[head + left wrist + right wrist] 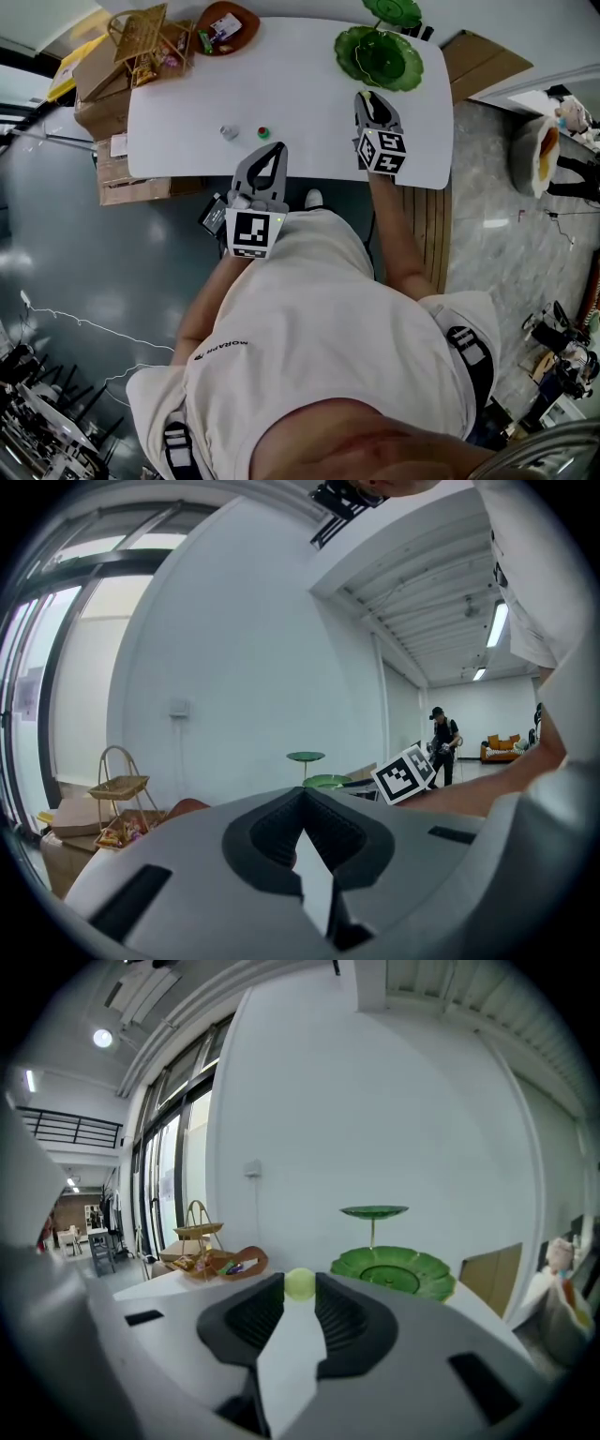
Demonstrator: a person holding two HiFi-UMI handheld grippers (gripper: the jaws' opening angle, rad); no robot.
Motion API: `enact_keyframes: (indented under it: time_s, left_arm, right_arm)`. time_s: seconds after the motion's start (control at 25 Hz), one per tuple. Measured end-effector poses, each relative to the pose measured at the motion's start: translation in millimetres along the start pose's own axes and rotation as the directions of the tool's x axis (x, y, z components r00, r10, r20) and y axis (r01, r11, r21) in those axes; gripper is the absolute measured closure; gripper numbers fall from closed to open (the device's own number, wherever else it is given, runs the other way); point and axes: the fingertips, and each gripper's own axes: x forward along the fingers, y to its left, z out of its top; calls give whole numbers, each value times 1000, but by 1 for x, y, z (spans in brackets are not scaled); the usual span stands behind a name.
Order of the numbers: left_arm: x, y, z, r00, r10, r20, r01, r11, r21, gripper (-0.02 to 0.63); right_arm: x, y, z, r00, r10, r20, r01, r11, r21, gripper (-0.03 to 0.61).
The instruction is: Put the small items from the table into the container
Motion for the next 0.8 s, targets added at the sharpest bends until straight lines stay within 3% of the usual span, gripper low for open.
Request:
enact_keyframes:
  time_s: [0.48,0.8]
  left_arm:
    - [0,3,4,999,26,19,-26,1000,2,611]
    - [0,2,3,999,30,17,-30,1000,3,611]
  right_arm:
    - [15,-52,3,983,-180,-23,180,984,2,466]
    - [26,-75,-6,968,-238,-81,238,971,-4,466]
